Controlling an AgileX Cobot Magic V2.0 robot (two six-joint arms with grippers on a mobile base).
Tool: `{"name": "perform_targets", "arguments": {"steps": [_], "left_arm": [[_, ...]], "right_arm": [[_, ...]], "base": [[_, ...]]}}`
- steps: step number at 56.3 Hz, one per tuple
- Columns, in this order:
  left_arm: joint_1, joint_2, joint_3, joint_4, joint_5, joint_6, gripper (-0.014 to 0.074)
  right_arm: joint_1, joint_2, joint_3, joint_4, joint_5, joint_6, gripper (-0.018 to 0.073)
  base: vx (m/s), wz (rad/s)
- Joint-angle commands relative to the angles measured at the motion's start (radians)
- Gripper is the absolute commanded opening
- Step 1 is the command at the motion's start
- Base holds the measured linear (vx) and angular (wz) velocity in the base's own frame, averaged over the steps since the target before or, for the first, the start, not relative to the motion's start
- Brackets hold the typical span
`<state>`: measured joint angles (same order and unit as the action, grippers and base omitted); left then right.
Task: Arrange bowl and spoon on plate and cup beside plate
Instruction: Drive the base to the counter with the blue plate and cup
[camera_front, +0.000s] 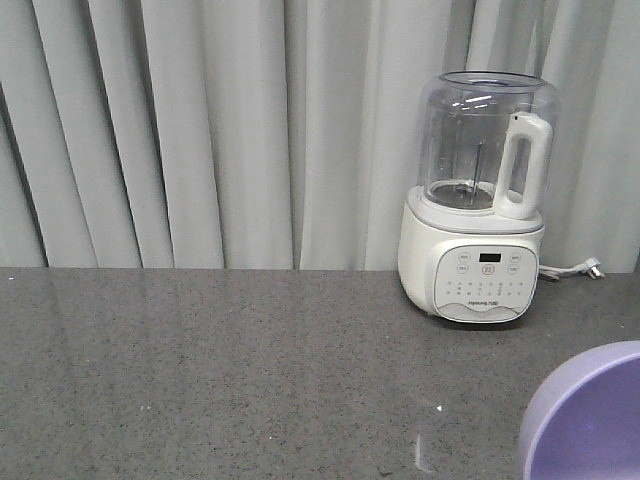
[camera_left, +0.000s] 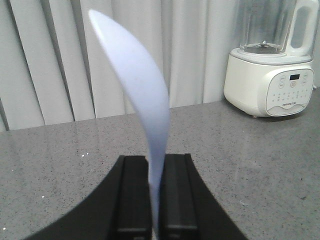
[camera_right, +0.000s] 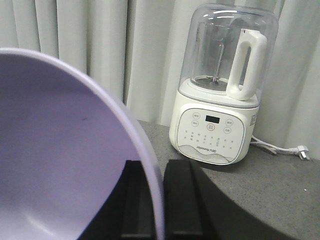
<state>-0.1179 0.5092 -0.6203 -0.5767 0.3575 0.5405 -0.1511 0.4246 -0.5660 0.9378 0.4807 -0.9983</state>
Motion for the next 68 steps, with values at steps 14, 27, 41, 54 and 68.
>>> {"name": "perform_targets", "arguments": {"steps": [14, 27, 41, 54, 68], "left_arm": [[-0.01, 0.001, -0.025, -0.026, -0.065, -0.003, -0.0003], [-0.008, 0.001, -0.025, -0.026, -0.064, -0.003, -0.0003], [-0.007, 0.001, -0.025, -0.026, -0.064, -0.003, -0.0003], [-0.007, 0.001, -0.025, -0.026, -0.064, -0.003, -0.0003], [-0.007, 0.001, -0.025, -0.026, -0.064, -0.003, -0.0003]], "right_arm": [[-0.005, 0.005, -0.027, 0.037, -0.069, -0.01, -0.0008], [-0.005, 0.005, -0.027, 0.037, -0.069, -0.01, -0.0008], [-0.005, 0.005, -0.027, 0.037, -0.069, -0.01, -0.0008], [-0.005, 0.005, -0.027, 0.037, -0.069, -0.01, -0.0008], [-0.005, 0.005, -0.027, 0.037, -0.069, -0.01, -0.0008]], "base": [[0.0, 0.0], [-0.01, -0.05], [-0.07, -0.31], [-0.11, -0.59], [-0.14, -0.67]]}}
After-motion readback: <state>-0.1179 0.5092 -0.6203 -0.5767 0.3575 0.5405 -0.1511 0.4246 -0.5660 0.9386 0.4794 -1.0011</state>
